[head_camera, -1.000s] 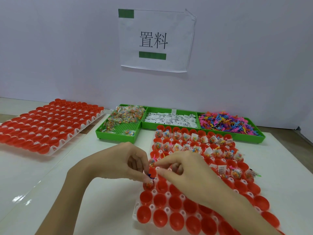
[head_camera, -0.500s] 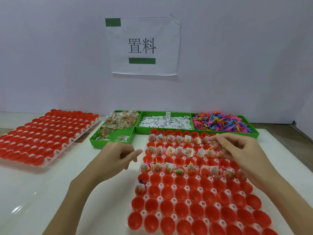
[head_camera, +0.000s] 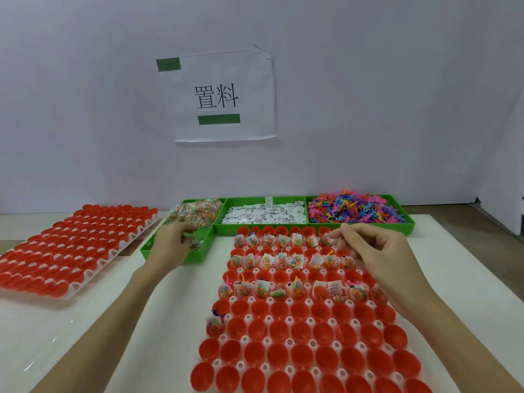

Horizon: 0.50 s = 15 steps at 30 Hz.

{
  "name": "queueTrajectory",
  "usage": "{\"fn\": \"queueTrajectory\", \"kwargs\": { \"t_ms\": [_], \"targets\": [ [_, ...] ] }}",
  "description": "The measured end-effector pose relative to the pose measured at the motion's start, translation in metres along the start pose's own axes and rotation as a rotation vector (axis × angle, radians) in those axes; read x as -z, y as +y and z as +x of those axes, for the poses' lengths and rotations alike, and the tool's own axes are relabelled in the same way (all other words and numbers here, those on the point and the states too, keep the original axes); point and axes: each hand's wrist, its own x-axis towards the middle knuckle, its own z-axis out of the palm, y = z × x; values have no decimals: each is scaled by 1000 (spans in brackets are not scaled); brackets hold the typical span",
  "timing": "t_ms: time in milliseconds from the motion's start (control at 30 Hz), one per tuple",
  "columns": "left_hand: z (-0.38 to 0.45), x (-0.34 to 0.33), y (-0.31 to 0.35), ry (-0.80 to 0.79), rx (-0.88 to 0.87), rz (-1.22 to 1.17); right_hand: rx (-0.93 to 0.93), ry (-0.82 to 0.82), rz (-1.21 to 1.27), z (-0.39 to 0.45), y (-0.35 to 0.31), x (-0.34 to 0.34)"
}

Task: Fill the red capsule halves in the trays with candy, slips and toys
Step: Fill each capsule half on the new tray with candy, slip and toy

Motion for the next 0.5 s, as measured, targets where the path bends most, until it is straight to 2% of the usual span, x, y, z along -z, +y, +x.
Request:
{"fn": "queueTrajectory", "kwargs": {
  "t_ms": [100,333,500],
  "targets": [
    [19,7,-5,-223,-6,60,2,13,2,0,0,2],
    [34,1,-13,-321,-103,226,6,26,-9,0,0,3],
    [34,13,-12,-356,-146,188,-4,26,11,-1,-1,3]
  ]
}}
